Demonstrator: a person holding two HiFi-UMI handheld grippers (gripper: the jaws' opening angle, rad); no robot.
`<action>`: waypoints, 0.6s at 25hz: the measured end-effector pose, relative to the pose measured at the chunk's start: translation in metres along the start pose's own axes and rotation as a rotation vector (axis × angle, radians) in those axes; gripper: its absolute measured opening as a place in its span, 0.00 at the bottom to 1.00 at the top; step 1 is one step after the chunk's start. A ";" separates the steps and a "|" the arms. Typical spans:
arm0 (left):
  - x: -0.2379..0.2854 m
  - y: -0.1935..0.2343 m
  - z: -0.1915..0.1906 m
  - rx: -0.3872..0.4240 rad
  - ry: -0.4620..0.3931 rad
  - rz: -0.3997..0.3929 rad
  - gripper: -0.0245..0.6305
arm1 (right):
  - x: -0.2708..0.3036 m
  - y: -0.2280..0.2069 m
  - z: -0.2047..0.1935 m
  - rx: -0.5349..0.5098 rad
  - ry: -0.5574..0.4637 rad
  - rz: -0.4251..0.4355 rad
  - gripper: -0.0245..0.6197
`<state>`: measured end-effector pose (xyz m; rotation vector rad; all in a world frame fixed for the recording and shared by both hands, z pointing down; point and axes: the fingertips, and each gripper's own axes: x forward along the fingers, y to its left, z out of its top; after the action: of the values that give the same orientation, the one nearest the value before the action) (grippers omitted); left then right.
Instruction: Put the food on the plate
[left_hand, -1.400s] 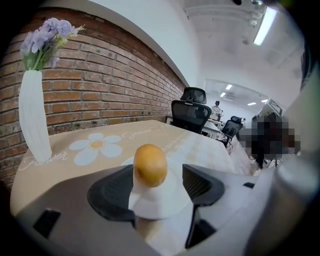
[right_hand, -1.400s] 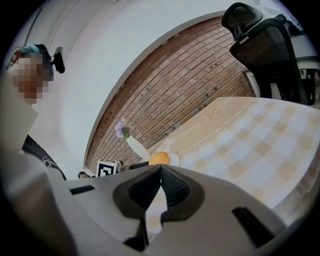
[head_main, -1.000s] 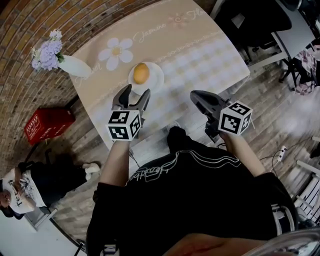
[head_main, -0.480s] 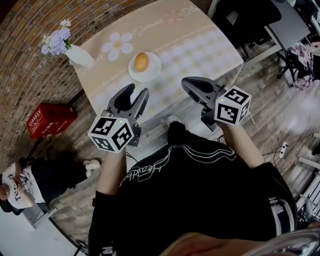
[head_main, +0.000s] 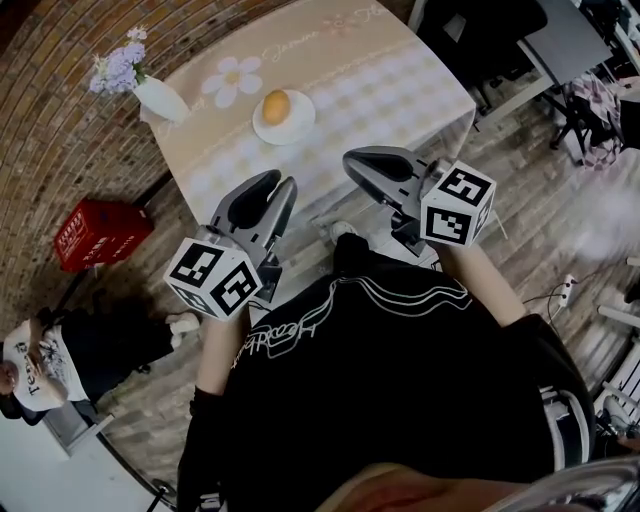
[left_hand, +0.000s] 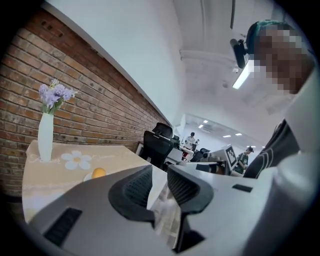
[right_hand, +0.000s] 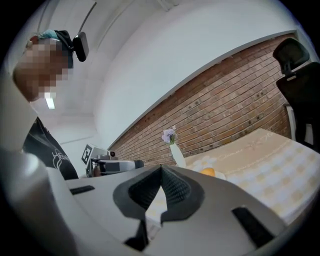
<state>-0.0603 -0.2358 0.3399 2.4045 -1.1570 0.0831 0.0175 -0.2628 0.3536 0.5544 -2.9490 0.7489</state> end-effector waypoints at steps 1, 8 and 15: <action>-0.001 -0.001 0.001 0.004 -0.001 0.004 0.17 | -0.001 0.002 0.001 -0.006 -0.003 0.004 0.03; -0.003 0.003 0.003 0.012 -0.014 0.055 0.08 | 0.000 0.003 0.003 -0.017 -0.012 0.002 0.03; 0.003 0.004 0.006 0.017 -0.007 0.046 0.07 | 0.001 -0.001 0.006 -0.012 -0.006 0.007 0.03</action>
<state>-0.0626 -0.2430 0.3371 2.3945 -1.2199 0.0998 0.0166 -0.2665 0.3489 0.5475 -2.9600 0.7317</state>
